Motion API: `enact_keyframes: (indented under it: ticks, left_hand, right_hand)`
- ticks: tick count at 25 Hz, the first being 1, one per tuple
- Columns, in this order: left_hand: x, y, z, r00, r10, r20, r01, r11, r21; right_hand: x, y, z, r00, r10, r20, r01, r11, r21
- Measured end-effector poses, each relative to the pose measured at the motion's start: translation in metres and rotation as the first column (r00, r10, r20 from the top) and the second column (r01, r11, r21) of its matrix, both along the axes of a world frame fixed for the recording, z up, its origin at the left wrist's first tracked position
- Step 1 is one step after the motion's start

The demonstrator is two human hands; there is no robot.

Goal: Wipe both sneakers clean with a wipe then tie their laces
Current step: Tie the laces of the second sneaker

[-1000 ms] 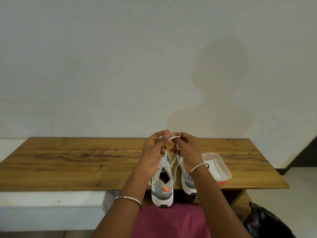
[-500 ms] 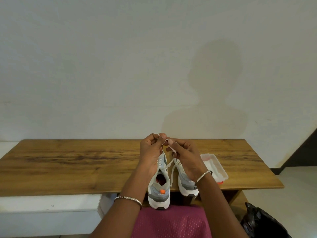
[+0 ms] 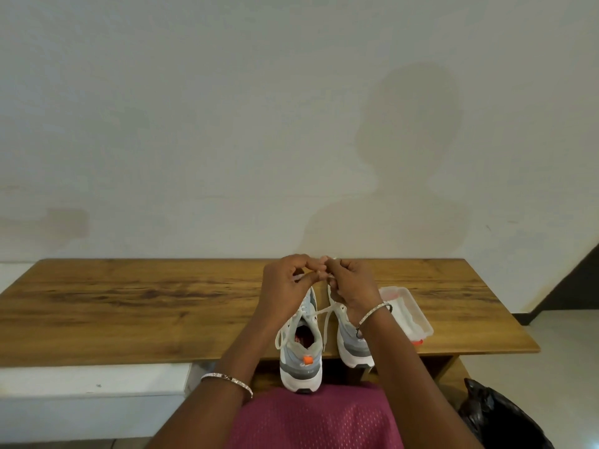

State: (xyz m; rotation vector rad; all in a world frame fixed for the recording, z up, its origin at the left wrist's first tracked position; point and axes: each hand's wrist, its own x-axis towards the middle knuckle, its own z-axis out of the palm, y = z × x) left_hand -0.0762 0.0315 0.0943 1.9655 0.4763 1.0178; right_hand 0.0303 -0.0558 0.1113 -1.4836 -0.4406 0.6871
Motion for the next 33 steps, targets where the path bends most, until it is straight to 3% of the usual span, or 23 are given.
enact_keyframes:
  ticks: [2,4,6,8,10,12,15,17,20,23,26,28,29,30,31,32,33]
  left_hand:
    - [-0.004,0.013,-0.003,0.998,-0.021,-0.056,0.038,0.949,0.314]
    - [-0.004,0.020,-0.003,0.993,0.031,-0.113,0.042,0.807,0.589]
    - [-0.001,0.021,0.001,0.984,0.095,-0.149,0.026,0.756,0.654]
    - [0.001,0.019,0.008,0.978,0.108,-0.177,-0.014,0.886,0.464]
    - [0.002,0.021,0.010,0.976,0.092,-0.197,-0.056,0.981,0.183]
    - [0.006,0.022,0.012,0.979,0.052,-0.198,-0.063,0.997,-0.048]
    - [0.010,0.017,0.018,0.993,-0.014,-0.118,-0.034,0.919,-0.392]
    - [0.010,0.019,0.024,0.997,-0.057,-0.061,0.015,0.846,-0.533]
    - [0.007,0.019,0.034,0.992,-0.129,0.010,0.104,0.746,-0.658]
    - [-0.002,0.033,0.039,0.992,-0.101,0.076,0.124,0.664,-0.737]
    - [-0.022,0.067,0.038,0.986,0.002,0.164,0.133,0.579,-0.805]
    - [-0.032,0.085,0.033,0.979,0.067,0.192,0.127,0.532,-0.837]
    - [-0.033,0.090,0.029,0.983,0.072,0.168,0.101,0.554,-0.827]
    - [-0.033,0.092,0.023,0.992,0.055,0.113,0.055,0.619,-0.784]
    - [-0.032,0.094,0.016,0.999,0.023,0.038,0.010,0.715,-0.699]
    - [-0.031,0.094,0.009,0.998,-0.016,-0.063,-0.023,0.822,-0.568]
    - [-0.030,0.095,0.003,0.980,-0.036,-0.194,-0.043,0.920,-0.390]
  right_hand:
    - [0.003,0.003,0.000,0.994,0.031,-0.103,-0.037,0.998,-0.059]
    - [0.005,0.004,0.001,0.988,0.070,-0.136,-0.081,0.994,-0.075]
    - [0.005,0.003,0.001,0.993,0.082,-0.079,-0.084,0.996,-0.013]
    - [0.007,-0.003,0.000,0.991,0.094,0.099,-0.097,0.995,0.031]
    - [0.008,-0.010,-0.004,0.903,0.136,0.407,-0.121,0.991,-0.064]
    - [0.008,-0.014,-0.010,0.782,0.181,0.596,-0.117,0.983,-0.145]
    - [0.006,-0.012,-0.011,0.714,0.212,0.667,-0.152,0.977,-0.149]
    - [0.005,-0.009,-0.007,0.796,0.179,0.578,-0.183,0.982,-0.051]
    - [0.003,-0.004,-0.003,0.946,0.144,0.290,-0.194,0.970,0.150]
    - [0.013,-0.008,-0.005,0.994,0.076,-0.081,-0.046,0.947,0.319]
    - [0.051,-0.033,-0.012,0.846,0.119,-0.520,0.202,0.831,0.519]
    - [0.075,-0.047,-0.022,0.734,0.105,-0.671,0.388,0.747,0.540]
    - [0.083,-0.051,-0.028,0.714,0.054,-0.698,0.434,0.749,0.501]
    - [0.089,-0.053,-0.034,0.743,-0.044,-0.668,0.434,0.791,0.431]
    - [0.093,-0.055,-0.040,0.825,-0.186,-0.534,0.408,0.849,0.335]
    - [0.097,-0.055,-0.045,0.909,-0.315,-0.273,0.378,0.898,0.224]
    - [0.098,-0.057,-0.049,0.933,-0.353,0.066,0.344,0.932,0.117]
